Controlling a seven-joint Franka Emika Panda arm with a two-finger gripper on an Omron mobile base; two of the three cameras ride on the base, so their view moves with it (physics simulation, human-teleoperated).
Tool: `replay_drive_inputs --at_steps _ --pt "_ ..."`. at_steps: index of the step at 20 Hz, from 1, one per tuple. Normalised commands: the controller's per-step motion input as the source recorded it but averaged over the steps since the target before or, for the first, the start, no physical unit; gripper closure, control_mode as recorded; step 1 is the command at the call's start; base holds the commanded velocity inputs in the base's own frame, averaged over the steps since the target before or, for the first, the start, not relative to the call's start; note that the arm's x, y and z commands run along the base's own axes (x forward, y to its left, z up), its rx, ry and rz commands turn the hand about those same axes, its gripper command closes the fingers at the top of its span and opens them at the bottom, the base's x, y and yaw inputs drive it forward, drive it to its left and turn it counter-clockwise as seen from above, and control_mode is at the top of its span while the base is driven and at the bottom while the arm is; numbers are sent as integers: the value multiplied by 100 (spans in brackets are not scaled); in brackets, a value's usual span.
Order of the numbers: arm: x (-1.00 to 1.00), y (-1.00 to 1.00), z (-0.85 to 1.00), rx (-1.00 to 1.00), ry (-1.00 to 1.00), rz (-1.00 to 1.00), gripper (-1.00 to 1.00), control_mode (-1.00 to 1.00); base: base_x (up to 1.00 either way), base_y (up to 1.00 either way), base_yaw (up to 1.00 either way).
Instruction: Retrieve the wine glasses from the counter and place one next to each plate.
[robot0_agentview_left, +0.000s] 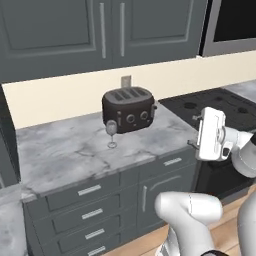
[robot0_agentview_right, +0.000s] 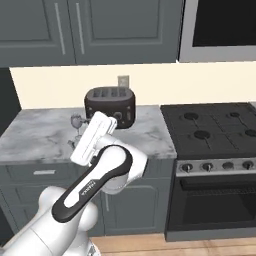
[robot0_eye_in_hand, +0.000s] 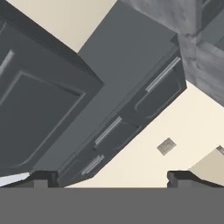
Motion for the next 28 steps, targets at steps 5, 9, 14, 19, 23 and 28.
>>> replay_drive_inputs --at_steps 5,9,14,19,23,28 --pt "0 0 0 0 0 0 -100 100 0 56 -9" --pt "0 0 0 0 0 0 -100 100 20 31 -20" --pt "0 0 0 0 0 0 -100 100 45 2 3" --pt "0 0 0 0 0 0 -100 100 44 -20 13" --pt "0 0 0 0 0 0 -100 100 35 -26 15" --pt "0 0 0 0 0 0 -100 100 40 40 1"
